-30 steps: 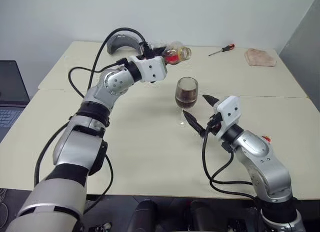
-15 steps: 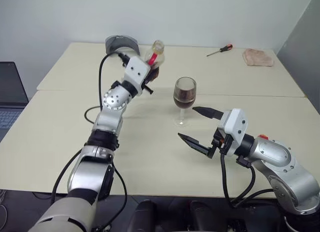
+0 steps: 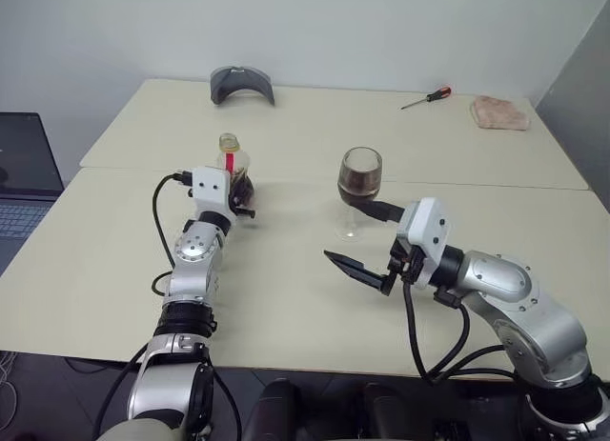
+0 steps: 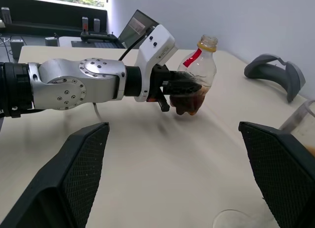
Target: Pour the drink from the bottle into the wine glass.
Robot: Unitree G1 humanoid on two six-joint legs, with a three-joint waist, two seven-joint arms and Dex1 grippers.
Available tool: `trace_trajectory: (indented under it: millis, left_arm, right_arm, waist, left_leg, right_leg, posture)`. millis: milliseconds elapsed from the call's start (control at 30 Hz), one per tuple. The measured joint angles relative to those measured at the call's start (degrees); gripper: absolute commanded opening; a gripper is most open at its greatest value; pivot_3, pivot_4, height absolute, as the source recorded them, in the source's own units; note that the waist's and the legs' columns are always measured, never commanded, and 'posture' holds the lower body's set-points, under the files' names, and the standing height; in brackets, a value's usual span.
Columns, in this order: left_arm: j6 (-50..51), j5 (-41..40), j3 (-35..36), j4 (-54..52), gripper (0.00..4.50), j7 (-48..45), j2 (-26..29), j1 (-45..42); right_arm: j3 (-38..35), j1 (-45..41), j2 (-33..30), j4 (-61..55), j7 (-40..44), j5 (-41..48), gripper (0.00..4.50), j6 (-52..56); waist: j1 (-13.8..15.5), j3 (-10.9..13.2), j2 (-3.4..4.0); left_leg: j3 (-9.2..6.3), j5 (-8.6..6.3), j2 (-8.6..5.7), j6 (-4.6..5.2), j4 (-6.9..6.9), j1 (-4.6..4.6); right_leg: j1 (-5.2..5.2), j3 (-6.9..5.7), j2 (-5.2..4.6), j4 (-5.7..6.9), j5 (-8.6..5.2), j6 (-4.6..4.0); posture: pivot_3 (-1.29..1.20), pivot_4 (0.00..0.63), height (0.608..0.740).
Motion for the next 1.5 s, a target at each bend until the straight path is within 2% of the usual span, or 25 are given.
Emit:
trace_trajectory:
  millis: [300,567,600,900,933,1267,1500]
  left_arm:
    - [-4.37,-3.61,3.64,12.14,0.70,-0.41,-1.36,-5.52]
    - [-7.17,-3.76,3.80,16.76,0.70,-0.66,-1.31,-7.59]
    - [-7.17,-3.79,3.81,16.85,1.43,-0.67,-1.31,-7.66]
    - [-6.62,-3.73,3.27,16.67,4.32,-1.40,-1.62,-6.50]
    - [-6.48,-3.72,3.20,16.30,4.47,-1.47,-1.66,-6.29]
    - [-5.41,-3.40,2.95,8.06,4.47,-2.39,-1.62,-1.61]
    - [2.57,-3.11,2.17,-10.87,4.47,-1.24,-0.82,10.82]
  right_arm:
    - [2.23,-0.84,0.36,1.39,1.22,-0.44,4.50,-1.38]
    - [2.31,-1.07,0.36,1.63,1.21,-0.44,4.50,-1.50]
    - [2.31,-1.06,0.36,1.62,1.20,-0.43,4.50,-1.50]
    - [2.30,-1.07,0.31,1.60,1.12,-0.37,4.50,-1.48]
    - [2.30,-1.08,0.31,1.60,1.12,-0.36,4.50,-1.48]
    - [2.21,-1.49,0.08,1.58,1.16,-0.18,4.50,-0.49]
    - [-1.16,1.70,-1.45,1.17,1.06,0.30,4.50,-0.47]
  waist:
    - [-0.22,-0.02,-0.02]
    - [-0.21,-0.04,-0.02]
    - [-0.21,-0.04,-0.02]
    - [-0.22,-0.05,-0.02]
    - [-0.23,-0.05,-0.02]
    - [-0.27,-0.05,-0.02]
    - [-0.21,-0.05,-0.02]
  left_leg:
    - [-0.02,0.00,0.02,0.01,-0.01,0.01]
    - [-0.03,0.00,0.02,0.00,-0.01,0.01]
    - [-0.03,0.00,0.02,0.00,-0.01,0.02]
    - [-0.03,0.00,0.02,0.00,-0.02,0.02]
    - [-0.03,0.00,0.02,0.00,-0.02,0.02]
    - [-0.02,0.00,0.03,0.00,-0.04,0.02]
    - [-0.04,0.00,0.04,0.00,-0.07,0.02]
  right_leg:
    - [-0.01,-0.04,0.02,0.04,0.00,0.00]
    - [-0.01,-0.04,0.02,0.04,0.00,0.00]
    - [-0.01,-0.04,0.02,0.04,0.00,0.00]
    - [-0.01,-0.04,0.02,0.04,0.00,0.00]
    - [-0.01,-0.03,0.02,0.04,0.00,0.00]
    - [-0.01,-0.02,0.02,0.02,0.00,0.00]
    - [0.00,-0.01,0.01,-0.01,0.00,0.00]
  posture:
    - [0.00,0.150,0.740]
    - [0.00,0.150,0.740]
    - [0.00,0.150,0.740]
    - [0.00,0.150,0.740]
    - [0.00,0.150,0.740]
    - [0.00,0.150,0.740]
    - [0.00,0.150,0.740]
